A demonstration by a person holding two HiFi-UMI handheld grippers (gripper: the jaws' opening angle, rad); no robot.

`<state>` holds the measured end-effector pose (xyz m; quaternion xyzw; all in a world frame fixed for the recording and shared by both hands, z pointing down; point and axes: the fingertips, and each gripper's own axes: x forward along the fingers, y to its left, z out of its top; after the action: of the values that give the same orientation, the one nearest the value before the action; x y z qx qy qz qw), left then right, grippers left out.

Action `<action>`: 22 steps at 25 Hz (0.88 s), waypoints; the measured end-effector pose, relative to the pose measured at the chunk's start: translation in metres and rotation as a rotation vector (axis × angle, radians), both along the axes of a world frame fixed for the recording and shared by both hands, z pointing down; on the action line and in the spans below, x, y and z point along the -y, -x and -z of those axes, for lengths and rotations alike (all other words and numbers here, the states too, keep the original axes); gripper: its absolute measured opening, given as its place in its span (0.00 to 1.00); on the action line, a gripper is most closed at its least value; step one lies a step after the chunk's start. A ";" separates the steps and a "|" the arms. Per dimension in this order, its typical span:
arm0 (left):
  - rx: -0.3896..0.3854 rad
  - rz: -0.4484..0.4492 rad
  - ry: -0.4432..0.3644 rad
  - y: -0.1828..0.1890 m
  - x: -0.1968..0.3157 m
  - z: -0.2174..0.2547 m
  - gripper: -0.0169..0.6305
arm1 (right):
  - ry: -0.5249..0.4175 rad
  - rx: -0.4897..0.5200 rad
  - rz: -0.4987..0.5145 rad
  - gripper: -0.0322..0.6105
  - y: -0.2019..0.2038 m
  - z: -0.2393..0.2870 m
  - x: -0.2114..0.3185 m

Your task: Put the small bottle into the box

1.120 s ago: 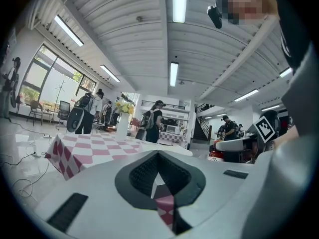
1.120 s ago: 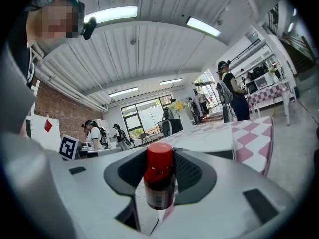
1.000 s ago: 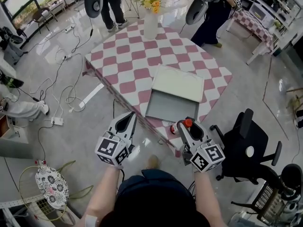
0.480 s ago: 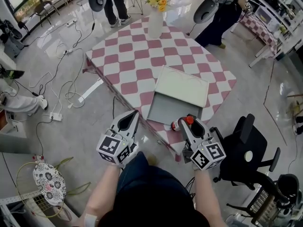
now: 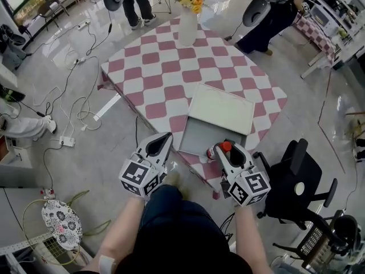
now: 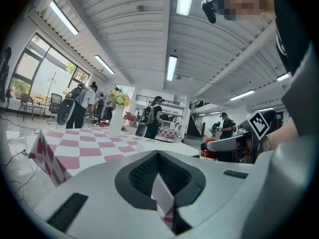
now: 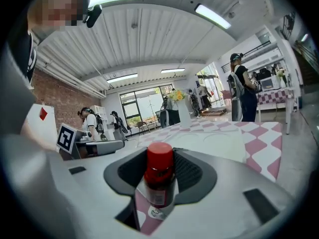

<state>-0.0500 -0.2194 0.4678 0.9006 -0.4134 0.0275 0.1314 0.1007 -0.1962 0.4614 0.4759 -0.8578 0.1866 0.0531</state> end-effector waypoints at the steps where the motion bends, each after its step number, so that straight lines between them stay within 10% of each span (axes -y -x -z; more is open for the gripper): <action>1: 0.001 -0.005 0.003 -0.001 0.004 -0.001 0.03 | 0.003 -0.008 0.005 0.30 0.001 -0.001 0.003; 22: 0.002 -0.036 0.047 -0.008 0.050 -0.022 0.03 | 0.096 -0.161 0.093 0.30 0.014 -0.041 0.034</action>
<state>-0.0420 -0.2693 0.4900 0.9046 -0.3964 0.0403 0.1515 0.0863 -0.2301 0.5020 0.4459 -0.8621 0.1860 0.1529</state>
